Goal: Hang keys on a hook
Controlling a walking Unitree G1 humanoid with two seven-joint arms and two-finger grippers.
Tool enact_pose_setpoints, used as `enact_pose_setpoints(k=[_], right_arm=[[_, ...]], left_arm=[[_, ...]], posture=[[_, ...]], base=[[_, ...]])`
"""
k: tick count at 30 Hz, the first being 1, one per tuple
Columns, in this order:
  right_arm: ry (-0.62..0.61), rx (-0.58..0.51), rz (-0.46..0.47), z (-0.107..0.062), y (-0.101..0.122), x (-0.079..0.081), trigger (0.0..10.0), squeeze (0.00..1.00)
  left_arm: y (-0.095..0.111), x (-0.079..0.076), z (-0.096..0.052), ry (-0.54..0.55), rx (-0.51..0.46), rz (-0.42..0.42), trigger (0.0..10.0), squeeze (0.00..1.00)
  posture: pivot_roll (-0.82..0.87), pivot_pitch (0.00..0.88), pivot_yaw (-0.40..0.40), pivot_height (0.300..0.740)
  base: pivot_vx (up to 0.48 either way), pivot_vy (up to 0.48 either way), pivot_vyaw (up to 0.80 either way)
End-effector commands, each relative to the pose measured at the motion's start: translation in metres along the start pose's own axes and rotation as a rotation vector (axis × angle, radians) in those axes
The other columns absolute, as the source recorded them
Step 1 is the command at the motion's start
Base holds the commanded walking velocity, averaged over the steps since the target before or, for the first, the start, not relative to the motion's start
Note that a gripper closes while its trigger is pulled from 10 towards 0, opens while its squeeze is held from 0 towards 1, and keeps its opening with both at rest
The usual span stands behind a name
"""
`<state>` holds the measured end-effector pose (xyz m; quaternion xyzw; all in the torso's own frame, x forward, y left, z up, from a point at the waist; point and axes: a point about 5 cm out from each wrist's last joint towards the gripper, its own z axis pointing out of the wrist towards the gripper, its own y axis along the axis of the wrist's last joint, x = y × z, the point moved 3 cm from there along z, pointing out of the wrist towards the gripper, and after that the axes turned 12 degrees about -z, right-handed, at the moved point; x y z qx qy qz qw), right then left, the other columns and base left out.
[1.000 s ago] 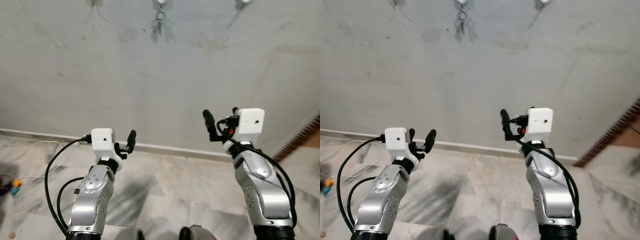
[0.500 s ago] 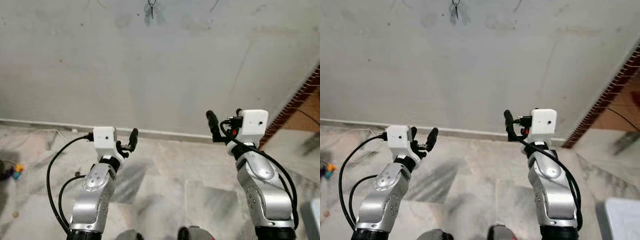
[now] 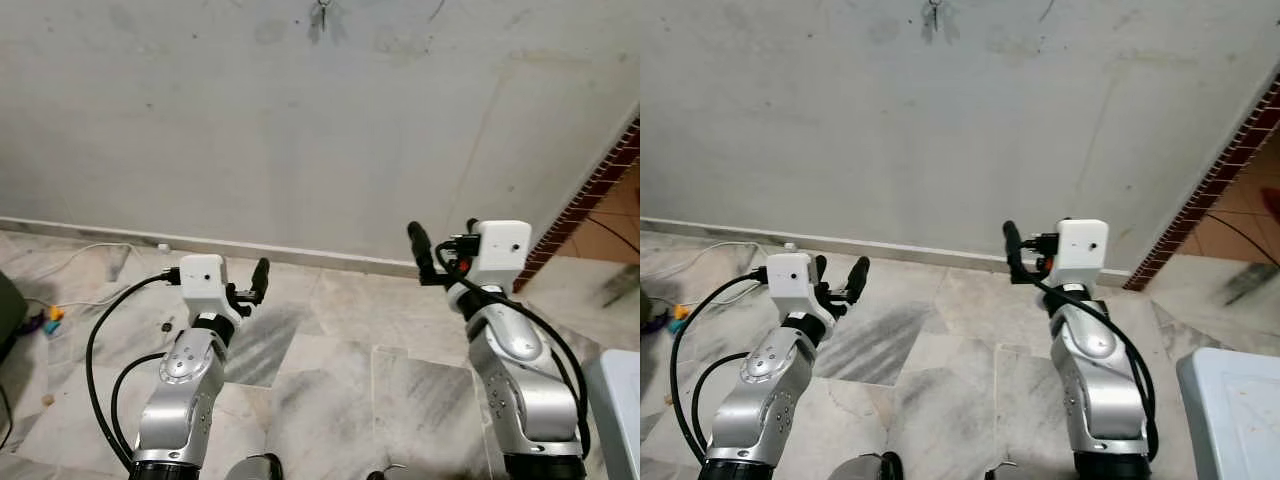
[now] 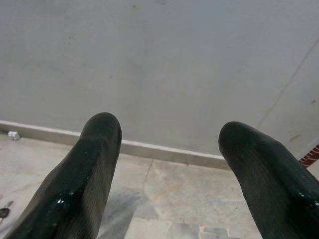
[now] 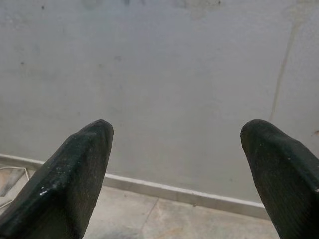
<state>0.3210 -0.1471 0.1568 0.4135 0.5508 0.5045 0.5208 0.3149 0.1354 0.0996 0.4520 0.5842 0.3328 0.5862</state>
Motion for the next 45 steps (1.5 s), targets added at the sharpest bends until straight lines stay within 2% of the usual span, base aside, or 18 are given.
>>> enact_pose_setpoints(k=[1, 23, 26, 28, 35, 45], right_arm=[[-0.003, -0.009, -0.005, 0.0, 0.004, -0.001, 10.0, 0.0], [-0.03, 0.016, 0.024, 0.001, 0.0, -0.003, 10.0, 0.0], [-0.034, 0.036, -0.001, 0.002, -0.001, -0.003, 10.0, 0.0], [-0.037, 0.026, -0.011, 0.002, 0.0, -0.003, 10.0, 0.0], [-0.045, 0.021, -0.01, 0.003, 0.0, -0.005, 10.0, 0.0], [-0.052, 0.025, -0.001, 0.007, -0.001, -0.003, 10.0, 0.0]], left_arm=[[0.001, 0.002, -0.001, 0.006, -0.005, 0.001, 10.0, 0.0], [0.0, -0.001, 0.001, -0.011, 0.01, 0.018, 10.0, 0.0], [0.0, -0.001, 0.001, -0.012, 0.01, 0.02, 10.0, 0.0], [0.001, -0.002, 0.001, -0.021, 0.007, 0.046, 10.0, 0.0], [-0.001, -0.005, 0.001, -0.025, 0.006, 0.034, 10.0, 0.0], [0.003, -0.01, 0.009, -0.055, -0.014, 0.058, 10.0, 0.0]], posture=[[-0.06, 0.16, 0.034, 0.74], [-0.06, 0.159, 0.044, 0.74], [-0.06, 0.158, 0.044, 0.74], [-0.06, 0.158, 0.043, 0.74], [-0.06, 0.151, 0.047, 0.74], [-0.06, 0.134, 0.061, 0.74]], base=[[0.0, 0.465, 0.0], [0.0, 0.459, 0.0], [0.0, 0.445, 0.0], [0.0, 0.0, 0.0], [0.0, 0.0, 0.0], [0.0, 0.0, -0.78]])
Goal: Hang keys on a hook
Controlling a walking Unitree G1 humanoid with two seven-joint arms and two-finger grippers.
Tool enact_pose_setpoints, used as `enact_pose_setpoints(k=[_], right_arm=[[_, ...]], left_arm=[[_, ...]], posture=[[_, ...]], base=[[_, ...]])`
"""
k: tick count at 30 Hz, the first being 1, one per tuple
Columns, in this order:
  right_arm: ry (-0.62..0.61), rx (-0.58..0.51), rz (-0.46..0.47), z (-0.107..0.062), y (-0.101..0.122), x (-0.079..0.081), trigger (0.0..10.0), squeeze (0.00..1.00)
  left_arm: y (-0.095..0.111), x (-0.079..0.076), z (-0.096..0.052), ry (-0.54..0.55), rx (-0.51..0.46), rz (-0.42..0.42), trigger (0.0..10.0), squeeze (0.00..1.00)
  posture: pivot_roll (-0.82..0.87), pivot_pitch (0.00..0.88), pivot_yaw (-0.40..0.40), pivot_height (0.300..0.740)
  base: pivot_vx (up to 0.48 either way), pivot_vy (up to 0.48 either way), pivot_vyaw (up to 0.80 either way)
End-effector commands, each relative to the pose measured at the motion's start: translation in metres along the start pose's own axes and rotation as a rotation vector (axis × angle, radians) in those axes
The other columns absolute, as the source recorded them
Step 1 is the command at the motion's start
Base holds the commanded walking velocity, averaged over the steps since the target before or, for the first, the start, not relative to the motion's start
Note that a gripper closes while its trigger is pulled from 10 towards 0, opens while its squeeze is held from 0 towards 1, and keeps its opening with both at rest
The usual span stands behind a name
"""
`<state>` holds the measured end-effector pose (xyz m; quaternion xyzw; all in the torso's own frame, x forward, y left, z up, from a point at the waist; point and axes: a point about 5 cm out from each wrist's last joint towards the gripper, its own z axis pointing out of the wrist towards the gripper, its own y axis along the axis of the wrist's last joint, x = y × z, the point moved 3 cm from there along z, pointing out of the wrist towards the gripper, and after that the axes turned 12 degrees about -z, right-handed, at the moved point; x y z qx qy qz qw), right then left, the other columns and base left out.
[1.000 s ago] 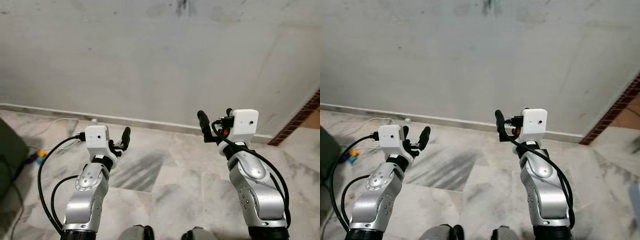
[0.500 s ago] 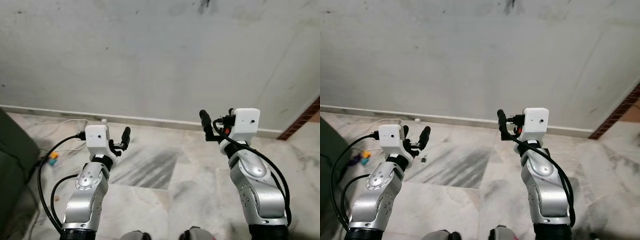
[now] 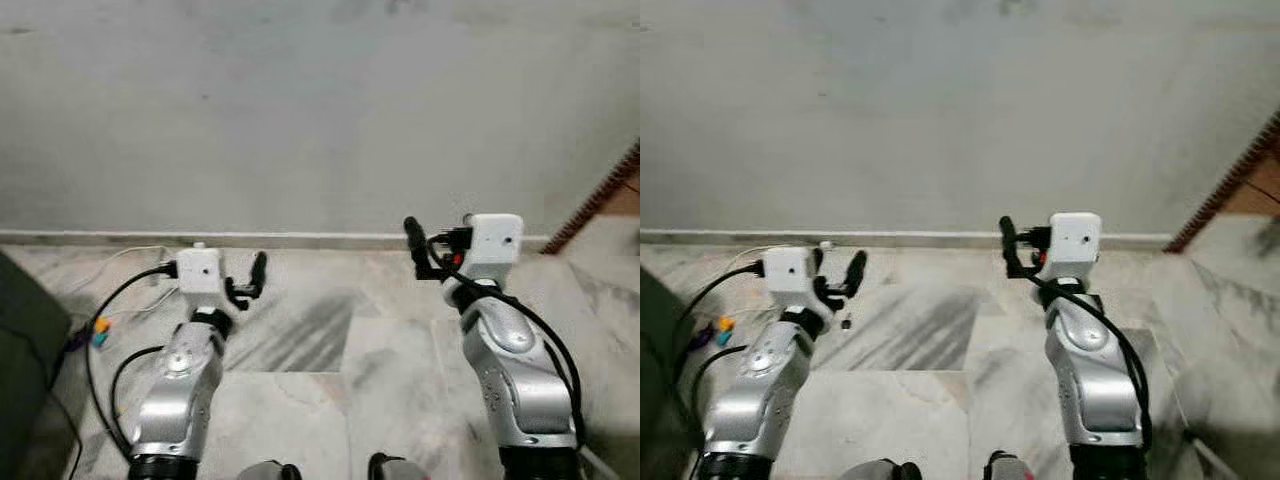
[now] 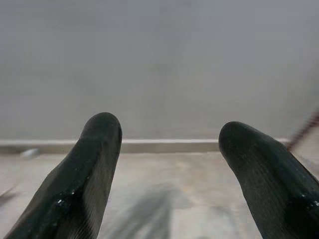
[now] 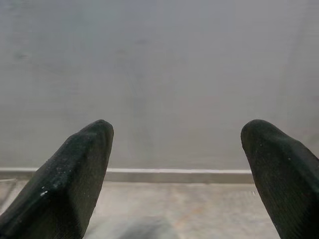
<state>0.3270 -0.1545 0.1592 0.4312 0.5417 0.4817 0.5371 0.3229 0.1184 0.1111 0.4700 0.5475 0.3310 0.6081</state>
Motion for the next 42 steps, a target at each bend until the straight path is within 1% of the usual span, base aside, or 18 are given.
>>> enact_pose_setpoints(k=[1, 4, 6, 8, 11, 15, 19, 23, 26, 29, 31, 33, 34, 35, 38, 42], right_arm=[[0.012, 0.005, 0.013, 0.002, -0.002, 0.006, 10.0, 0.0], [0.013, 0.006, 0.013, 0.003, -0.001, 0.008, 10.0, 0.0], [0.014, 0.004, 0.011, 0.005, -0.001, 0.008, 10.0, 0.0], [0.016, 0.003, 0.012, 0.006, -0.001, 0.008, 10.0, 0.0], [0.016, -0.004, 0.006, 0.008, 0.001, 0.008, 10.0, 0.0], [0.014, -0.006, 0.004, 0.007, 0.002, 0.008, 10.0, 0.0], [0.002, -0.01, -0.002, 0.007, 0.003, 0.003, 10.0, 0.0], [-0.022, 0.0, -0.003, 0.001, 0.0, 0.001, 10.0, 0.0], [-0.034, 0.004, 0.005, 0.001, 0.0, 0.001, 10.0, 0.0], [-0.036, 0.0, 0.01, 0.003, 0.002, 0.002, 10.0, 0.0], [-0.024, 0.006, 0.014, 0.004, -0.001, 0.003, 10.0, 0.0], [-0.01, 0.01, 0.019, 0.007, 0.0, 0.005, 10.0, 0.0], [0.02, -0.014, 0.006, 0.009, 0.006, 0.009, 10.0, 0.0], [0.033, -0.019, -0.005, 0.011, 0.007, 0.011, 10.0, 0.0], [0.024, -0.008, 0.004, 0.016, 0.001, 0.01, 10.0, 0.0], [0.018, -0.013, 0.021, 0.014, 0.004, 0.014, 10.0, 0.0]], left_arm=[[-0.003, 0.009, 0.0, 0.027, 0.007, 0.02, 10.0, 0.0], [-0.003, 0.007, 0.003, 0.029, 0.003, 0.023, 10.0, 0.0], [-0.004, 0.004, 0.004, 0.028, -0.003, 0.047, 10.0, 0.0], [-0.005, 0.002, 0.005, 0.021, -0.002, 0.051, 10.0, 0.0], [-0.006, 0.0, 0.006, 0.018, -0.004, 0.038, 10.0, 0.0], [-0.006, 0.001, 0.004, 0.018, -0.006, 0.025, 10.0, 0.0], [-0.008, -0.003, 0.005, 0.006, 0.001, 0.026, 10.0, 0.0], [-0.012, -0.001, 0.0, -0.01, 0.026, 0.03, 10.0, 0.0], [-0.014, 0.003, -0.004, -0.026, 0.049, 0.048, 10.0, 0.0], [-0.013, 0.006, -0.006, -0.035, 0.052, 0.059, 10.0, 0.0], [-0.017, 0.007, -0.006, -0.027, 0.052, 0.061, 10.0, 0.0], [-0.014, 0.006, -0.004, -0.013, 0.042, 0.048, 10.0, 0.0], [-0.007, 0.001, -0.003, -0.021, 0.026, 0.028, 10.0, 0.0], [-0.006, -0.001, -0.002, -0.026, 0.021, 0.025, 10.0, 0.0], [-0.013, -0.001, -0.002, -0.023, 0.033, 0.028, 10.0, 0.0], [-0.01, -0.002, -0.004, -0.032, 0.028, 0.026, 10.0, 0.0]], posture=[[-0.06, 0.132, 0.062, 0.74], [-0.06, 0.13, 0.062, 0.74], [-0.05, 0.126, 0.059, 0.74], [-0.05, 0.125, 0.058, 0.74], [-0.05, 0.127, 0.051, 0.74], [-0.05, 0.134, 0.047, 0.74], [-0.06, 0.153, 0.049, 0.74], [-0.07, 0.164, 0.058, 0.74], [-0.07, 0.173, 0.061, 0.74], [-0.07, 0.15, 0.045, 0.74], [-0.05, 0.149, 0.039, 0.74], [-0.03, 0.134, 0.037, 0.74], [-0.02, 0.154, 0.04, 0.74], [-0.02, 0.147, 0.042, 0.74], [-0.01, 0.151, 0.042, 0.74], [-0.01, 0.137, 0.045, 0.74]], base=[[0.0, 0.0, -0.77], [0.0, 0.0, -0.77], [0.0, 0.0, -0.76], [0.0, 0.0, -0.76], [0.0, 0.0, -0.76], [0.0, 0.0, -0.76], [0.0, 0.0, -0.76], [0.0, 0.0, -0.76], [0.0, 0.0, -0.76], [0.0, 0.0, -0.76], [0.0, 0.0, -0.76], [0.0, 0.0, -0.76], [0.0, 0.0, -0.76], [0.0, 0.0, -0.76], [0.0, 0.0, -0.76], [0.0, 0.0, -0.75]])
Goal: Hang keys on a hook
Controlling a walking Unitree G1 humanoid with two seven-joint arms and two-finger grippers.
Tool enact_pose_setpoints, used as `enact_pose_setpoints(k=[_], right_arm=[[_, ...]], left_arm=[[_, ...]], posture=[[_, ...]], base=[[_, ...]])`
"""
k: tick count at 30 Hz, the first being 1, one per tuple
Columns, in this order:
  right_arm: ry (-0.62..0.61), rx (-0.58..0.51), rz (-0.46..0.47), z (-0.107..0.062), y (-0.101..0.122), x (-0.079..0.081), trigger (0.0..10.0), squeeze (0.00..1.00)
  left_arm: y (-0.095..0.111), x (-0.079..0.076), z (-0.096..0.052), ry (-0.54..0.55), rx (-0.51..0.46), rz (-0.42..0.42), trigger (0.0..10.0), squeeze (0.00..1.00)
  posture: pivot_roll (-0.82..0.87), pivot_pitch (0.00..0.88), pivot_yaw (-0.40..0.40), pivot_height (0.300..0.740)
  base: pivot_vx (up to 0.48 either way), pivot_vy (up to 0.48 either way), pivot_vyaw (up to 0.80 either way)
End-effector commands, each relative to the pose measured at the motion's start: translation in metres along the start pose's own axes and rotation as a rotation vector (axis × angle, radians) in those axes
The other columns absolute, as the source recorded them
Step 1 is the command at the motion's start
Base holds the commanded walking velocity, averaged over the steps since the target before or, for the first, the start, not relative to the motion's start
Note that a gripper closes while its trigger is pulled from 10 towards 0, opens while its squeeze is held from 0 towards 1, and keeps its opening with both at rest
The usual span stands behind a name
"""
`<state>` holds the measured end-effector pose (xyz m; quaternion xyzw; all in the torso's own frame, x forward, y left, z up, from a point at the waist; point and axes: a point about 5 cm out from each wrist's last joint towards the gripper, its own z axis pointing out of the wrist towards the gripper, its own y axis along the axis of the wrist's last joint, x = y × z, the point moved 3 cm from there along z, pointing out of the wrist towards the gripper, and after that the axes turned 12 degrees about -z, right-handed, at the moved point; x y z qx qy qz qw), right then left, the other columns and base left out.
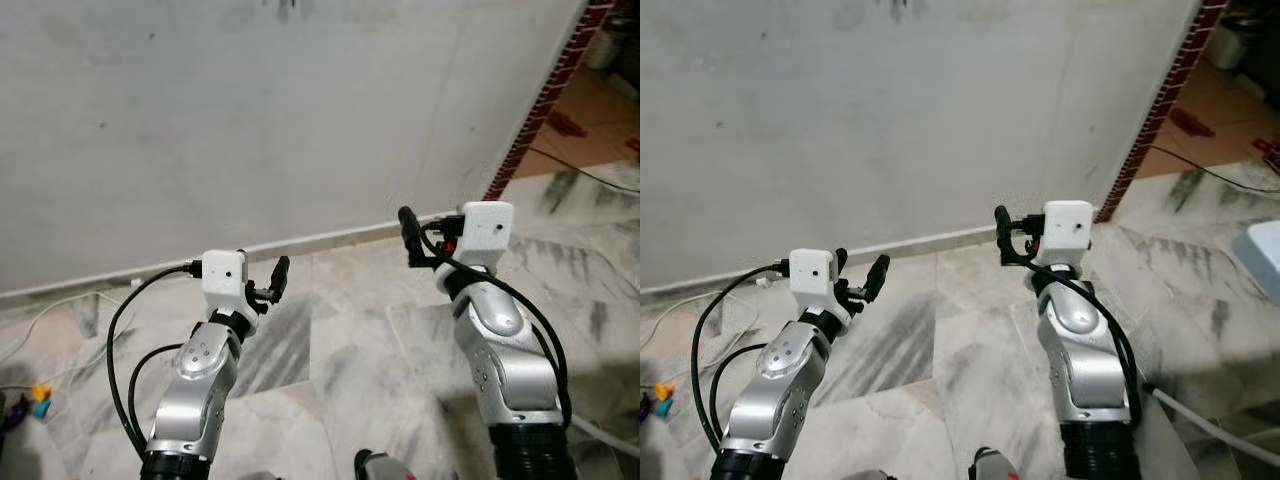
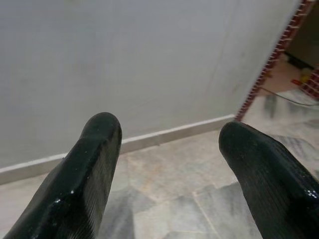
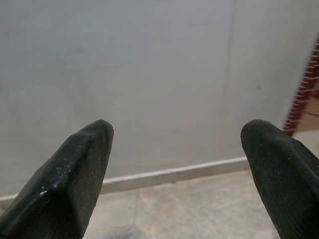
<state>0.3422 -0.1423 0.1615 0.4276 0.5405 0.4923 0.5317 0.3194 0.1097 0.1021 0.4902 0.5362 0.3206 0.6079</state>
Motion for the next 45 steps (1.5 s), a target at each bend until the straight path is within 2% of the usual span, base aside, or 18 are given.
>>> enact_pose_setpoints(k=[1, 5, 13, 27, 45], right_arm=[[0.006, -0.001, 0.004, -0.002, -0.001, 0.005, 10.0, 0.0], [0.023, -0.005, 0.005, -0.006, -0.002, 0.01, 10.0, 0.0], [0.036, -0.008, 0.001, -0.003, -0.002, 0.012, 10.0, 0.0], [0.028, -0.004, -0.02, -0.009, -0.005, 0.011, 10.0, 0.0], [-0.009, -0.009, -0.021, -0.007, -0.003, 0.006, 10.0, 0.0]], left_arm=[[0.0, 0.002, -0.002, 0.003, 0.003, 0.004, 10.0, 0.0], [-0.001, -0.003, -0.002, -0.019, 0.008, 0.005, 10.0, 0.0], [-0.002, -0.004, -0.001, -0.028, 0.019, 0.008, 10.0, 0.0], [-0.004, -0.01, 0.003, -0.061, 0.025, 0.014, 10.0, 0.0], [-0.001, -0.013, 0.008, -0.068, 0.022, 0.01, 10.0, 0.0]], posture=[[-0.01, 0.136, 0.046, 0.74], [-0.01, 0.134, 0.047, 0.74], [-0.02, 0.125, 0.053, 0.74], [-0.03, 0.08, 0.047, 0.74], [-0.04, 0.092, 0.059, 0.74]], base=[[0.0, 0.0, -0.76], [0.0, 0.0, -0.74], [0.0, 0.0, -0.72], [0.0, 0.0, -0.73], [0.0, 0.0, -0.73]])
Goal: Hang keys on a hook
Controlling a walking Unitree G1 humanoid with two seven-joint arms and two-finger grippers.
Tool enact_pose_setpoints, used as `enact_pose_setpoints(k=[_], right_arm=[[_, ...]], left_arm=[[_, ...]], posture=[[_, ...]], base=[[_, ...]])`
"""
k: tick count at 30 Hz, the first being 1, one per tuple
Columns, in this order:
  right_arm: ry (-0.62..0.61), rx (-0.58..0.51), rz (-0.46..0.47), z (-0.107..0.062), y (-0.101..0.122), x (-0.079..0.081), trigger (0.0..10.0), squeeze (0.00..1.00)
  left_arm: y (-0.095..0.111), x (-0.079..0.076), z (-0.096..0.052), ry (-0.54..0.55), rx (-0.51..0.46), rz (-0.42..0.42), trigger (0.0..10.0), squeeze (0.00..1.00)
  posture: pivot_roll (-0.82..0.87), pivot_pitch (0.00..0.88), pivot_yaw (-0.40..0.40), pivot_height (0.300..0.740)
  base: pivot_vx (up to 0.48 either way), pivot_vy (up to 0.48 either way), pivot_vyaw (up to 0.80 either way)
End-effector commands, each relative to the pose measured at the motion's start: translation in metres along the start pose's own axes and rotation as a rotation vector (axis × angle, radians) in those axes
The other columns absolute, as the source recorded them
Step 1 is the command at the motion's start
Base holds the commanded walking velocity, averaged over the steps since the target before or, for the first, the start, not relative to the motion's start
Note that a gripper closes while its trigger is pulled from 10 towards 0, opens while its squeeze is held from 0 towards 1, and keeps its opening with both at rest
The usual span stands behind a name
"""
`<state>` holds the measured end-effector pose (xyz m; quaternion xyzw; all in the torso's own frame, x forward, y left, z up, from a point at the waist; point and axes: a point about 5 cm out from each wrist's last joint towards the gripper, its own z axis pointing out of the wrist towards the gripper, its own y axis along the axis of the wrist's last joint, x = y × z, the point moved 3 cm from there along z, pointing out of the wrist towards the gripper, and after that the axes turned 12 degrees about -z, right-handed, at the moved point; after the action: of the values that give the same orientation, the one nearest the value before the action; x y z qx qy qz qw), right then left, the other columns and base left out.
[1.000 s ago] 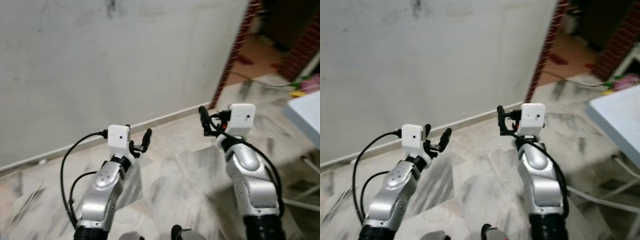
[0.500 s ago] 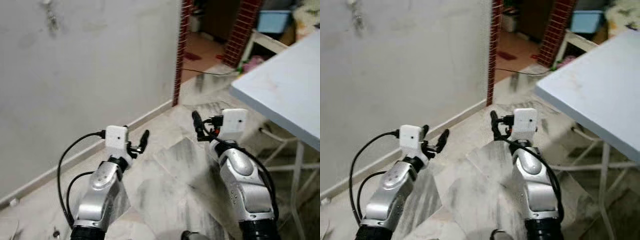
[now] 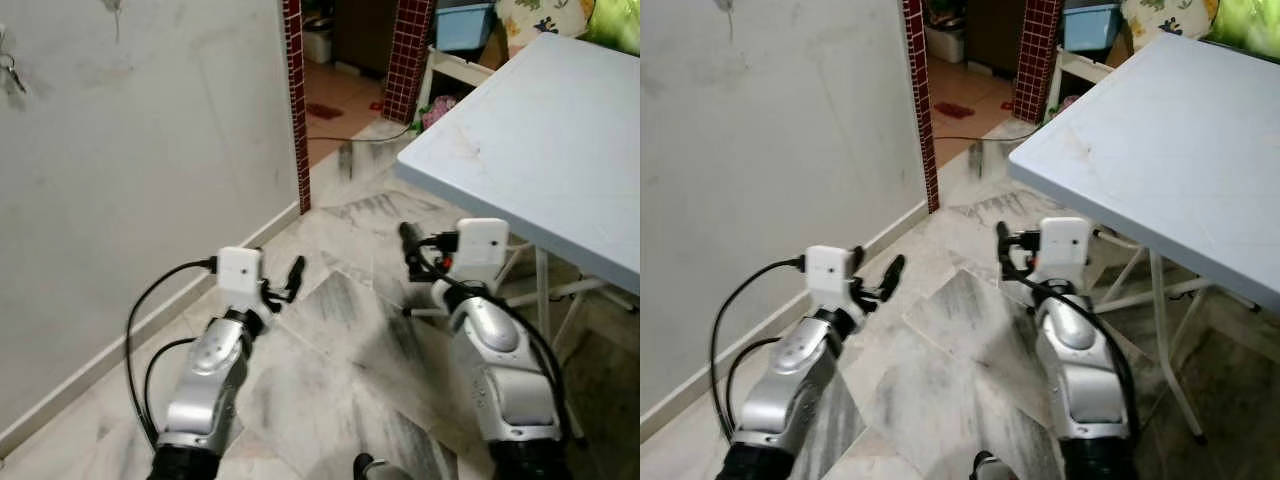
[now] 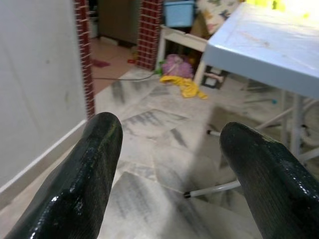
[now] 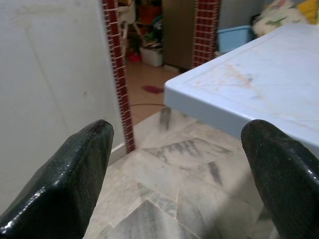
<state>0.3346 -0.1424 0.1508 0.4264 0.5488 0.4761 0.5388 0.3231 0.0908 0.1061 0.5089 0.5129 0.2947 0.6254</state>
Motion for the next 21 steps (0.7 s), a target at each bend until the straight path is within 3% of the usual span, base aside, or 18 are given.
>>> enact_pose_setpoints(k=[1, 21], right_arm=[[0.001, -0.028, 0.012, 0.0009, 0.0079, 0.0033, 10.0, 0.0], [-0.044, -0.044, 0.026, 0.0066, 0.013, -0.0023, 10.0, 0.0]], left_arm=[[0.0007, 0.0049, -0.0004, 0.016, 0.003, 0.01, 10.0, 0.0], [0.0075, 0.0062, 0.0039, 0.023, -0.014, 0.002, 10.0, 0.0]], posture=[[-0.04, 0.092, 0.059, 0.74], [-0.03, 0.125, 0.069, 0.74]], base=[[0.0, 0.0, -0.74], [0.0, 0.0, -0.74]])
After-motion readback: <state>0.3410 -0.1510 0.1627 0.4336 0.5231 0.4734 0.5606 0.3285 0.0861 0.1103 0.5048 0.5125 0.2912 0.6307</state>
